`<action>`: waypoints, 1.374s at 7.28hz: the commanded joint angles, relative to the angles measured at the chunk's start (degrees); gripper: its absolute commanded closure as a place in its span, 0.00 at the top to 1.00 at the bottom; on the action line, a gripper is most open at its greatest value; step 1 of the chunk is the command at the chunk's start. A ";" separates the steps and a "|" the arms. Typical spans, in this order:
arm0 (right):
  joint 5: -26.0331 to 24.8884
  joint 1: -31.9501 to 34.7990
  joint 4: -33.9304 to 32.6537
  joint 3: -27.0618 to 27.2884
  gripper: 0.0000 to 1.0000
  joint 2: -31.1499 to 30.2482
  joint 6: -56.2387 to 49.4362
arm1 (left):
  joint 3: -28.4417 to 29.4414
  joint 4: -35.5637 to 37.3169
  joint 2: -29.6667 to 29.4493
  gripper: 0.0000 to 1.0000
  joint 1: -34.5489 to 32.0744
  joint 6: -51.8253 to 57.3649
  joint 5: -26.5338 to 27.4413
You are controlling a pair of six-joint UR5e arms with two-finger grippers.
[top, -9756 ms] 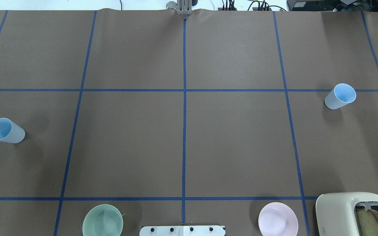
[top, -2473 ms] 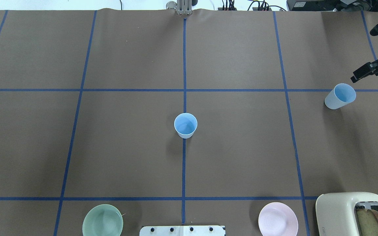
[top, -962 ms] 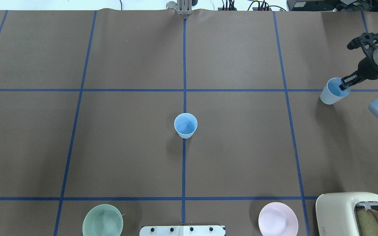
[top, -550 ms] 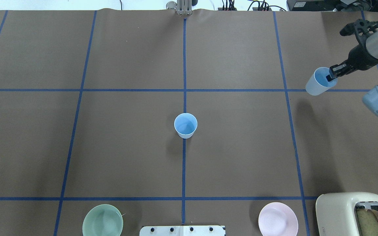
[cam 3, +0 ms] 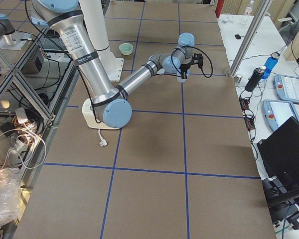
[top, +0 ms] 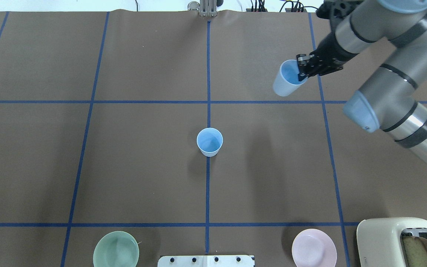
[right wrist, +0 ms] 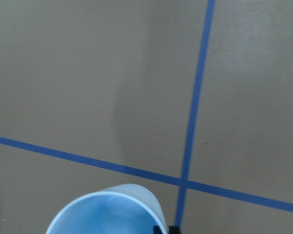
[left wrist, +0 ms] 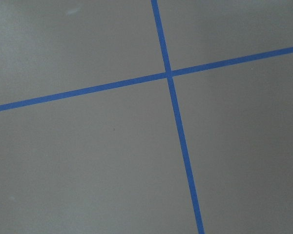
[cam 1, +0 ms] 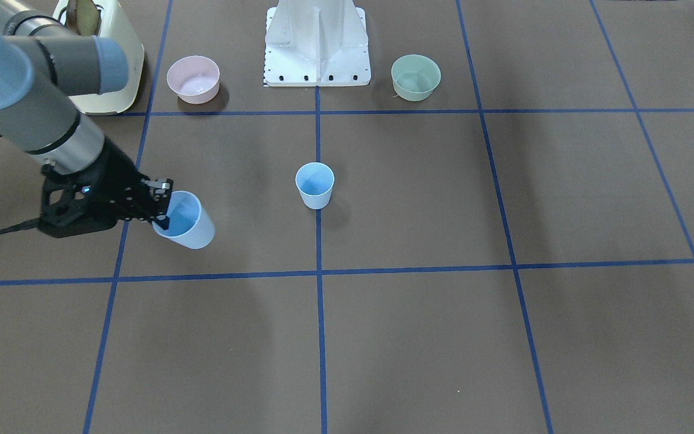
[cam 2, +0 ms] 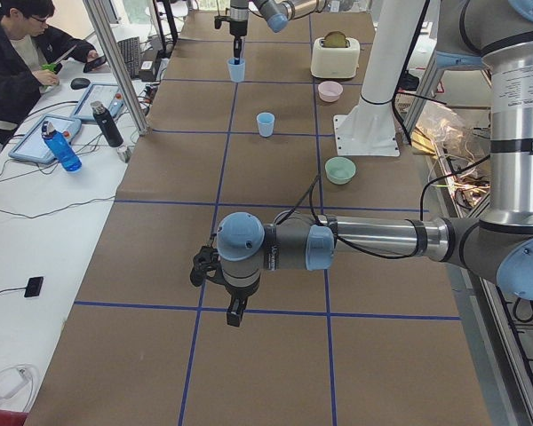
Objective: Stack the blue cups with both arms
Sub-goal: 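Carry the cup with the right gripper over the center cup and lower it in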
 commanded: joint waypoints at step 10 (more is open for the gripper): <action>-23.71 -23.61 -20.21 -4.48 0.00 15.03 20.65 | -0.03 -0.21 1.87 0.98 0.09 0.25 -0.01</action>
